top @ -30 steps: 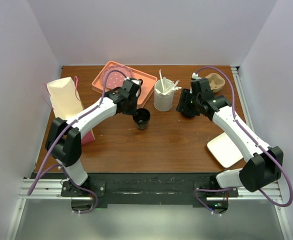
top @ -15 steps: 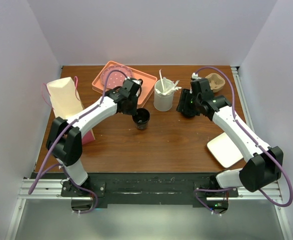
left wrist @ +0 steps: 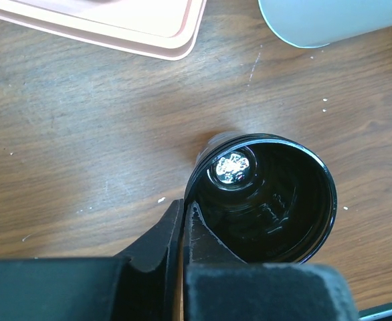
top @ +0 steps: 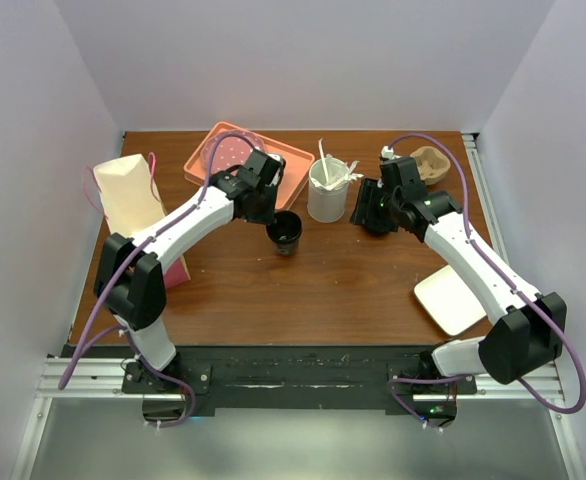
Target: Pack the takeout coffee
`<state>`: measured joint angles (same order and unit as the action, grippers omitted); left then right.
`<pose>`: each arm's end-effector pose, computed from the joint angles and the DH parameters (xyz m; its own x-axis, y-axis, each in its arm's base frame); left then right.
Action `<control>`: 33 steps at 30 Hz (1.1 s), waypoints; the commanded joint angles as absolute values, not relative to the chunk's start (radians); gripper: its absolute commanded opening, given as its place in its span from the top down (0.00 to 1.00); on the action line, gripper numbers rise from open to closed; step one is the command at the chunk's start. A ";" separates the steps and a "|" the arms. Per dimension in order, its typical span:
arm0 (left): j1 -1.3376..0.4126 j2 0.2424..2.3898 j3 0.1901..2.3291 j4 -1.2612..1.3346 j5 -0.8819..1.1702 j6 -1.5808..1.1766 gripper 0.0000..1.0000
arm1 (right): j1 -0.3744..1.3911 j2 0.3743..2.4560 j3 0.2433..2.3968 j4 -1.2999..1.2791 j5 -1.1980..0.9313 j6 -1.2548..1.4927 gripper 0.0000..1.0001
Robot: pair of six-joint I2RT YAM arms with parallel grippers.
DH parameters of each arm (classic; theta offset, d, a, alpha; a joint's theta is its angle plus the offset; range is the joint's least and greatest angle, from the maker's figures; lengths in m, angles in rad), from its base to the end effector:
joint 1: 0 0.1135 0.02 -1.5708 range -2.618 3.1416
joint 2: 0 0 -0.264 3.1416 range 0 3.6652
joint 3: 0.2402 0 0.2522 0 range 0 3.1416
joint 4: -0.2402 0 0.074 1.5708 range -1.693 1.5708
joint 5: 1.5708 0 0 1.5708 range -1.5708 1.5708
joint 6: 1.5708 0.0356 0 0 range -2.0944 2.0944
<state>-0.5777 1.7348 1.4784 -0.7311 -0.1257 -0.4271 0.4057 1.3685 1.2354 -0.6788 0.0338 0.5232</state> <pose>0.3170 -0.2013 0.2786 -0.8369 0.0550 -0.5446 0.1509 0.9796 -0.1329 0.2698 0.1146 0.3196 -0.7639 0.2154 -0.6083 0.0100 0.9465 0.3226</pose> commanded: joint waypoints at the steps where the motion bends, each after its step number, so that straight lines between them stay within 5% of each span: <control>1: -0.563 1.753 1.509 -0.741 -0.109 -0.425 1.00 | 0.411 1.353 1.241 -0.660 0.028 0.525 0.43; 7: -0.560 1.778 1.512 -0.756 -0.114 -0.429 0.99 | 0.411 1.359 1.253 -0.672 0.034 0.520 0.43; 11: -0.561 1.778 1.519 -0.756 -0.115 -0.423 0.86 | 0.413 1.362 1.256 -0.675 0.032 0.523 0.43; 16: -0.560 1.781 1.520 -0.756 -0.106 -0.416 0.98 | 0.413 1.362 1.259 -0.675 0.031 0.522 0.43; 24: -0.560 1.781 1.528 -0.759 -0.095 -0.410 1.00 | 0.413 1.365 1.259 -0.678 0.034 0.523 0.43; 28: -0.560 1.779 1.536 -0.767 -0.100 -0.414 0.79 | 0.411 1.368 1.252 -0.678 0.031 0.522 0.43; 33: -0.560 1.781 1.534 -0.769 -0.089 -0.414 1.00 | 0.414 1.365 1.253 -0.678 0.029 0.523 0.43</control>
<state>-0.5678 1.7824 1.4971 -0.7666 -0.1062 -0.4248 0.4076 1.3685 1.2354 -0.6830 0.0338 0.5236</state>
